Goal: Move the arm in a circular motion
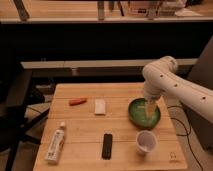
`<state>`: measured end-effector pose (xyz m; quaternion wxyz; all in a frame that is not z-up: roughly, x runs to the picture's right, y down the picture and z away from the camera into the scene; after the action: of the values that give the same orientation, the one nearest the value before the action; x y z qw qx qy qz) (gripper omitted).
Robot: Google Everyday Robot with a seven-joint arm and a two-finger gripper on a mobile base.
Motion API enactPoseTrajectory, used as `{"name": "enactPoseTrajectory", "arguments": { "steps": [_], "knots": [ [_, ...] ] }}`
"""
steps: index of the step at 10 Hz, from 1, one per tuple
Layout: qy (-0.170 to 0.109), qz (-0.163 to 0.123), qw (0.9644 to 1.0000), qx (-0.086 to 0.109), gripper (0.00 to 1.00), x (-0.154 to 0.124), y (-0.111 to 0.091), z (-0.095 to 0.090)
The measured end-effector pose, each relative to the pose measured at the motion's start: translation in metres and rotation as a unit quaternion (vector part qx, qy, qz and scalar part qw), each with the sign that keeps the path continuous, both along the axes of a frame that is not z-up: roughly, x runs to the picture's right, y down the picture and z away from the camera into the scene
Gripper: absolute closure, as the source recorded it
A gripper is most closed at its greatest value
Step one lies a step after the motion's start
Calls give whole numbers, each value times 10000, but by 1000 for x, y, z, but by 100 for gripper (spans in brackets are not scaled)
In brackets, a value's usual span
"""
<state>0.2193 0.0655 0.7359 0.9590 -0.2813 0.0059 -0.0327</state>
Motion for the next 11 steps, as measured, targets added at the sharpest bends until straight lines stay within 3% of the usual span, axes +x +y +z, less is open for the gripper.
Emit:
{"name": "enactPoseTrajectory", "arguments": {
  "steps": [11],
  "knots": [
    [-277, 46, 9996, -74, 20, 3, 1, 15]
  ]
}}
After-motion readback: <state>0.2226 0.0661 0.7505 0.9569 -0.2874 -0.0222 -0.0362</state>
